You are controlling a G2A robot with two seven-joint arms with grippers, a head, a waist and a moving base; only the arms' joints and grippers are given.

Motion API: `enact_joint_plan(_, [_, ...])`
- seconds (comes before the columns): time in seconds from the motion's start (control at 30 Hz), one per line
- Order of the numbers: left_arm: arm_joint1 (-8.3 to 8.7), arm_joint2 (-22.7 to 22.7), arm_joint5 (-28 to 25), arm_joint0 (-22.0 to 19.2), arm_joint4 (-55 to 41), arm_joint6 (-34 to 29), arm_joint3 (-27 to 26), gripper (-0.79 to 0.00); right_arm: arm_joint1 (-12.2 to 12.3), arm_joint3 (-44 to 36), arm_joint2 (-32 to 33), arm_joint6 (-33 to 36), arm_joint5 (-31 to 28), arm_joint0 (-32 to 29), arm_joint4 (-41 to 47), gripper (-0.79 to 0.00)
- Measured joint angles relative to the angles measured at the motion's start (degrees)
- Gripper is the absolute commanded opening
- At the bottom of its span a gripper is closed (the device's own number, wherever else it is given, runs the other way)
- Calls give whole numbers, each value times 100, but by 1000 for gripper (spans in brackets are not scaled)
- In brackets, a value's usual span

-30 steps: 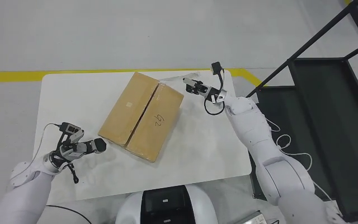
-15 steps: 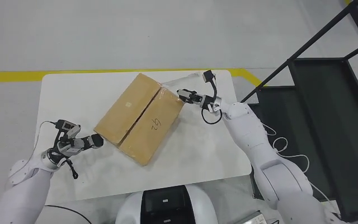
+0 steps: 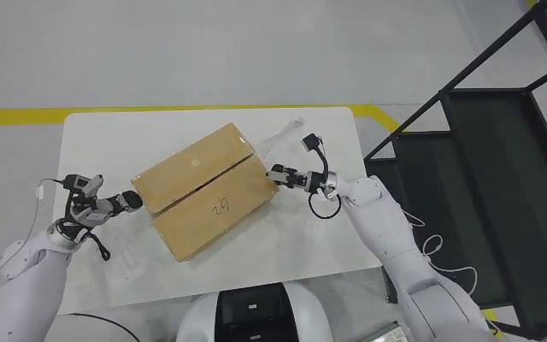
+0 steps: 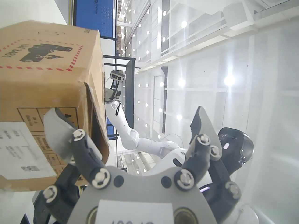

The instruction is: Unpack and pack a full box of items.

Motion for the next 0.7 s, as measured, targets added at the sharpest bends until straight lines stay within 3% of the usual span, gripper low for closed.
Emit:
enact_joint_plan(0.37, [-58, 4, 51, -260, -11, 83, 258, 0, 307, -2104, 467, 489, 818, -1175, -292, 0])
enact_joint_plan(0.53, [-116, 146, 79, -387, 46, 156, 288, 0, 360, -2340, 485, 474, 944, -1347, -244, 0])
enact_joint_plan(0.7, [-160, 238, 87, -509, 106, 190, 363, 0, 405, -2296, 632, 15, 939, -1364, -434, 0])
